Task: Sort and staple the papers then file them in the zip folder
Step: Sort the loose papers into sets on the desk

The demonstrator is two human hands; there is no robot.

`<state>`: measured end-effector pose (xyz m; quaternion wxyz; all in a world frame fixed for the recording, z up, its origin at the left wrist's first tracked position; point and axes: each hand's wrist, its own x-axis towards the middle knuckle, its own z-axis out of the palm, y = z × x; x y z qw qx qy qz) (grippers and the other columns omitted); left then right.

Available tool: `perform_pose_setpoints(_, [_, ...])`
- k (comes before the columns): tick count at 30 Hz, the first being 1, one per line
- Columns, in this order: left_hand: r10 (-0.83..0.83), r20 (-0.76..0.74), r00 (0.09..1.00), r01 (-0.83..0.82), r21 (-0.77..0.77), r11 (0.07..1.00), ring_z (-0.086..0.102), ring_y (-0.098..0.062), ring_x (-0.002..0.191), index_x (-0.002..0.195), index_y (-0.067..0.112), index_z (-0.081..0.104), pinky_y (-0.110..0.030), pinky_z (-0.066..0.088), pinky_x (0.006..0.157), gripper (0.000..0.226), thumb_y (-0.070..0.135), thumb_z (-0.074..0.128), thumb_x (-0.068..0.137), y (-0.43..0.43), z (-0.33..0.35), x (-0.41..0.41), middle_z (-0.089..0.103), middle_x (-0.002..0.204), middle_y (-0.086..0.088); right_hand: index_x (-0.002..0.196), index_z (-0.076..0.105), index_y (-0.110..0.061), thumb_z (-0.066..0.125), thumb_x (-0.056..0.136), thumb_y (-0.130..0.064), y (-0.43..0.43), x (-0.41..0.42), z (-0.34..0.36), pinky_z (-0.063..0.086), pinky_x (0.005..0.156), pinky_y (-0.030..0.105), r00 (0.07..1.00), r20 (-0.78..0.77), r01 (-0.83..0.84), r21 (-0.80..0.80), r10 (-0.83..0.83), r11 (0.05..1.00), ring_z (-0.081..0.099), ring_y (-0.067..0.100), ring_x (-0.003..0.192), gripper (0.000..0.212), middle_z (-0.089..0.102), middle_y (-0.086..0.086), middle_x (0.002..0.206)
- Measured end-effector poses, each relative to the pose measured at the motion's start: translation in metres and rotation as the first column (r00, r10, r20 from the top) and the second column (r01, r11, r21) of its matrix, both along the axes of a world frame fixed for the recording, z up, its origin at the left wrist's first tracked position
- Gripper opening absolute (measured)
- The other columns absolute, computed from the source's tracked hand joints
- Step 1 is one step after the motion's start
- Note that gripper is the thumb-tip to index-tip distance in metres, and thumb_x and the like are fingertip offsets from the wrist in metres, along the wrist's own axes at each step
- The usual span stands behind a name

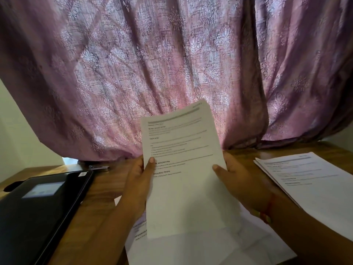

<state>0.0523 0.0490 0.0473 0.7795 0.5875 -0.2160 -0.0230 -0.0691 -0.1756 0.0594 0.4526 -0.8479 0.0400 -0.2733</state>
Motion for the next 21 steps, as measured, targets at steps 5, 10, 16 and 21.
perform_pose_setpoints(5, [-0.070,0.025,0.997,0.070,-0.005,0.998,0.070,-0.023,0.111,0.127,0.011,0.060,-0.031,0.060,0.085,0.039,0.022,0.060,0.090,-0.001,0.009,-0.011,0.072,0.124,-0.007,0.126,0.051,-0.040,0.051,0.100,-0.018,0.001,-0.010,0.021,0.049,0.077,0.007,0.968,0.251,-0.027,0.206,-0.026,0.978,0.058,-0.016,0.102,0.034,0.064,-0.032,0.108])
perform_pose_setpoints(10, [-0.118,0.058,0.991,0.112,0.094,0.989,0.068,-0.020,0.116,0.131,0.020,0.060,-0.036,0.056,0.092,0.041,0.023,0.064,0.090,0.002,0.008,-0.016,0.072,0.125,0.000,0.127,0.046,-0.044,0.051,0.099,-0.032,0.004,-0.019,0.026,0.049,0.081,0.011,0.965,0.258,-0.088,0.150,0.047,0.985,0.057,-0.016,0.106,0.031,0.063,-0.029,0.112])
perform_pose_setpoints(16, [-0.074,0.058,0.996,0.067,0.122,0.990,0.068,-0.023,0.117,0.131,0.014,0.063,-0.043,0.053,0.103,0.039,0.019,0.062,0.093,-0.001,0.002,-0.016,0.072,0.125,-0.003,0.129,0.046,-0.021,0.053,0.099,-0.013,0.004,-0.016,0.015,0.045,0.075,-0.001,0.978,0.207,-0.024,0.080,0.007,0.996,0.050,-0.031,0.092,0.032,0.053,-0.027,0.110])
perform_pose_setpoints(21, [0.037,-0.070,0.997,-0.034,0.056,0.998,0.071,-0.030,0.107,0.121,0.020,0.070,-0.047,0.056,0.091,0.024,0.014,0.061,0.100,0.007,0.004,-0.003,0.075,0.117,-0.008,0.118,0.055,-0.013,0.042,0.104,-0.024,0.003,-0.011,0.012,0.055,0.064,0.013,0.963,0.249,0.031,0.260,-0.098,0.965,0.069,0.006,0.086,0.022,0.070,-0.002,0.101])
